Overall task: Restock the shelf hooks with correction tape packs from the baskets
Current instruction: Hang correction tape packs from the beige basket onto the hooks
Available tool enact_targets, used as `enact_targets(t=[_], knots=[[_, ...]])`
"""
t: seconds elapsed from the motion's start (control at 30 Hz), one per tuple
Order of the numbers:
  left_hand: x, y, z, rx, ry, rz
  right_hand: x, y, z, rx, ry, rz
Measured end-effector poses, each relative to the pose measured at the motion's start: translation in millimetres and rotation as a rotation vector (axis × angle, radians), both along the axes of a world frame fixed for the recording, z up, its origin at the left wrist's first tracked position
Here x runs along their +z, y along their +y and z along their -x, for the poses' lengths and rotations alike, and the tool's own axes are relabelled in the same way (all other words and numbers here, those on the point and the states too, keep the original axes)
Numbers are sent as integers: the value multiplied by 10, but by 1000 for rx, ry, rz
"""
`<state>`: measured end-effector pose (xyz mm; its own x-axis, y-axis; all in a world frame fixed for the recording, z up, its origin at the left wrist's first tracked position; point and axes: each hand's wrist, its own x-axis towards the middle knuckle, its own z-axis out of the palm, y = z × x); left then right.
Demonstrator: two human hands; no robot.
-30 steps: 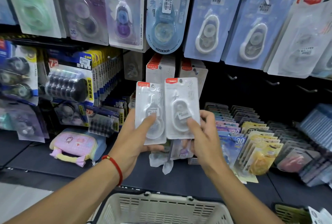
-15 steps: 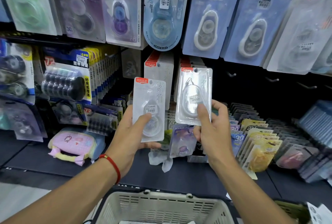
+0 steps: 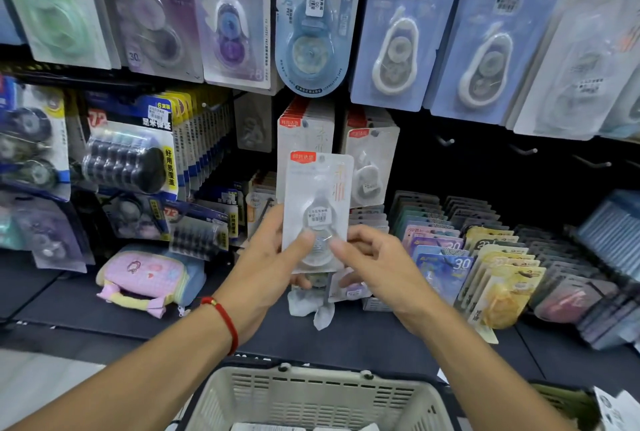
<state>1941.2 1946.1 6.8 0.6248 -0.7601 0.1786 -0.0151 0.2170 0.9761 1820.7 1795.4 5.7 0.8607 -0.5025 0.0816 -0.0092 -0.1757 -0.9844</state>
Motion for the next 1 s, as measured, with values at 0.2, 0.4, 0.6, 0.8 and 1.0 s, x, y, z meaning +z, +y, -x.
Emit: enact_targets(t=[0.2,0.4,0.6,0.8,1.0], knots=[[13,-3,12,-39,18,18,-20,52,-23,-158,-143,45],[28,-2,53,-139,-27,-43,83,11,0,-382,-282,45],[36,-15,73,-167,-63,-71,112,0,12,-448,-329,-1],[-62,12,4,-113,-241,-268,-83,-165,38,-387,28,-29],[-521,417,-226,-258,-669,-753,-623,-181,262,-127,555,231]])
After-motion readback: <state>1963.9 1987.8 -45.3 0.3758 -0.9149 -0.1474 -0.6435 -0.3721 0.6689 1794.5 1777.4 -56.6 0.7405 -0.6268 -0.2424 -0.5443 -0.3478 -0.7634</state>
